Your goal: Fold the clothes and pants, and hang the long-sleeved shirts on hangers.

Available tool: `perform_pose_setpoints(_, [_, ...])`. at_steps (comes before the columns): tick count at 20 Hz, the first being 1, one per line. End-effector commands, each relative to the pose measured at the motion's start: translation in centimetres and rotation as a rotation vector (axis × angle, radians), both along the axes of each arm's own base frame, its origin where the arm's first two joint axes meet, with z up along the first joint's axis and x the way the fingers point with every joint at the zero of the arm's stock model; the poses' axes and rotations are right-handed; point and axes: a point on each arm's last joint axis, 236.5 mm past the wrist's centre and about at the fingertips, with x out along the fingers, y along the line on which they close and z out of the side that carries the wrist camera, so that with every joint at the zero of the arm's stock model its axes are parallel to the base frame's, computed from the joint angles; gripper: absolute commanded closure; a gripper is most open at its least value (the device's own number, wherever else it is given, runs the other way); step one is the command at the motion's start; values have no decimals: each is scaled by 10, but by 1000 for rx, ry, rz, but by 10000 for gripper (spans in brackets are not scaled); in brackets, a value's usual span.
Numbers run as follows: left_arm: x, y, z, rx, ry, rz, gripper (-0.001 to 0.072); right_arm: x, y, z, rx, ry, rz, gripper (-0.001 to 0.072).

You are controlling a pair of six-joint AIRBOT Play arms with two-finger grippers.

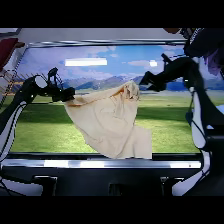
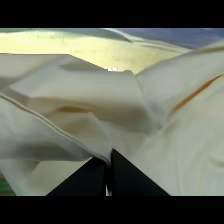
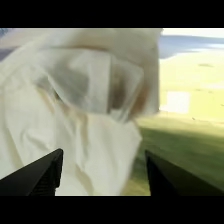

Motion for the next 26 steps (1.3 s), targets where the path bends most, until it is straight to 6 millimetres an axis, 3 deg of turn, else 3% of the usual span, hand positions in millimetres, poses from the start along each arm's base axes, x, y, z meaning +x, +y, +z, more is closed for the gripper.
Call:
perform_pose_setpoints(1, [-4, -2, 2, -3, 16, -11, 692, -60, -69, 28, -102, 54, 6, 129])
perform_pose_setpoints(3, [-10, -4, 1, -8, 40, -20, 692, -96, -83, 13, -109, 92, -61, 126])
perform_pose_setpoints(5, [-16, -6, 0, -12, 66, -30, 692, -155, -86, -26, -148, 190, -85, 125])
perform_pose_setpoints(7, [-22, -7, -2, -16, 89, -38, 692, -219, -75, -62, -142, 285, -98, 125])
perform_pose_setpoints(9, [-26, -8, -3, -19, 108, -46, 692, -267, -60, -84, -112, 342, -113, 118])
perform_pose_setpoints(11, [-30, -9, -3, -22, 121, -50, 691, -305, -45, -99, -74, 380, -119, 118])
perform_pose_setpoints(13, [-30, -9, -3, -23, 124, -52, 692, -328, -36, -110, -52, 405, -125, 117])
perform_pose_setpoints(15, [-30, -9, -4, -23, 125, -52, 691, -334, -26, -117, -9, 404, -141, 117])
perform_pose_setpoints(18, [-31, -10, -3, -23, 125, -52, 691, -321, -9, -120, 75, 331, -153, 118])
perform_pose_setpoints(23, [-30, -13, -2, -38, 122, -50, 691, -300, -24, -128, 20, 244, -208, 119])
perform_pose_setpoints(26, [-29, -12, -2, -38, 119, -48, 691, -297, -21, -131, 45, 226, -232, 121])
